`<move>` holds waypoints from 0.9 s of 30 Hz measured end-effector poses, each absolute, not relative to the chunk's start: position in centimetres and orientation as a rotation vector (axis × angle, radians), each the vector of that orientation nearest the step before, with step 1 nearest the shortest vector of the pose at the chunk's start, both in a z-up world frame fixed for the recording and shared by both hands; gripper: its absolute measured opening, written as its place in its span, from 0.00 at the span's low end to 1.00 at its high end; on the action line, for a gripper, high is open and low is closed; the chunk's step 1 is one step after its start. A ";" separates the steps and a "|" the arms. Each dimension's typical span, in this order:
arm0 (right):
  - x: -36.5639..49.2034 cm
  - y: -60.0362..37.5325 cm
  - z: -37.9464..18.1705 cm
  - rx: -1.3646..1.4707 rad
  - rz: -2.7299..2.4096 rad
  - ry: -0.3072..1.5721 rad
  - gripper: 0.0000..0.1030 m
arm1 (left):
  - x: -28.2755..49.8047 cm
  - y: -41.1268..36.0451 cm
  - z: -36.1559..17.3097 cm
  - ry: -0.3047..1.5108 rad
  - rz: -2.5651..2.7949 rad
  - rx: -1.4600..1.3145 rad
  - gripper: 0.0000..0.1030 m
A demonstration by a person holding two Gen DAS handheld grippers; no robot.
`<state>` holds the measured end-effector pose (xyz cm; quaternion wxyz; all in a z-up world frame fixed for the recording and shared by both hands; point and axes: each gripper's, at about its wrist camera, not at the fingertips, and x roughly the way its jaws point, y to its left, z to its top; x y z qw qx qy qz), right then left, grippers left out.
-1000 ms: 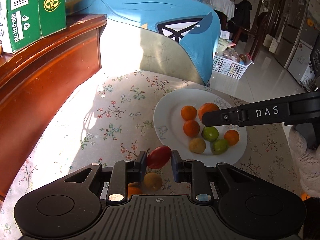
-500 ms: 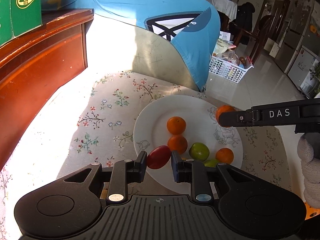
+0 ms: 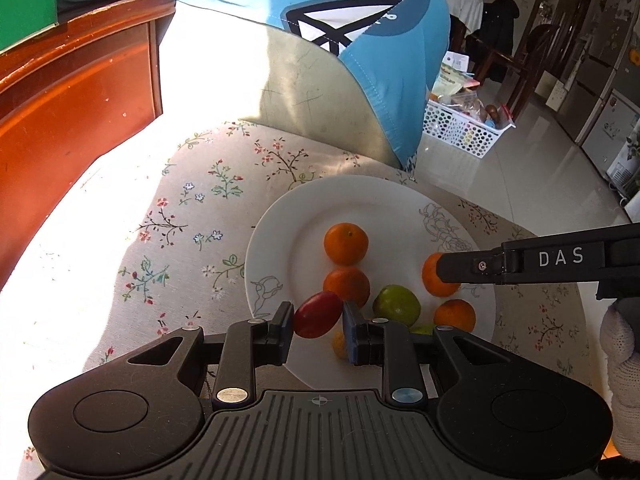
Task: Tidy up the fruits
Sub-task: 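Carry the tomato and orange over the plate and open both grippers, then move both grippers back to the remaining fruit cluster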
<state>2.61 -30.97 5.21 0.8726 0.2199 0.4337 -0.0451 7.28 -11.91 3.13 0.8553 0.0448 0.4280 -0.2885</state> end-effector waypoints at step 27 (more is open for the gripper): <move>1.5 -27.3 6.7 0.386 0.033 0.882 0.32 | 6.1 -5.9 8.6 0.899 -0.447 0.123 0.71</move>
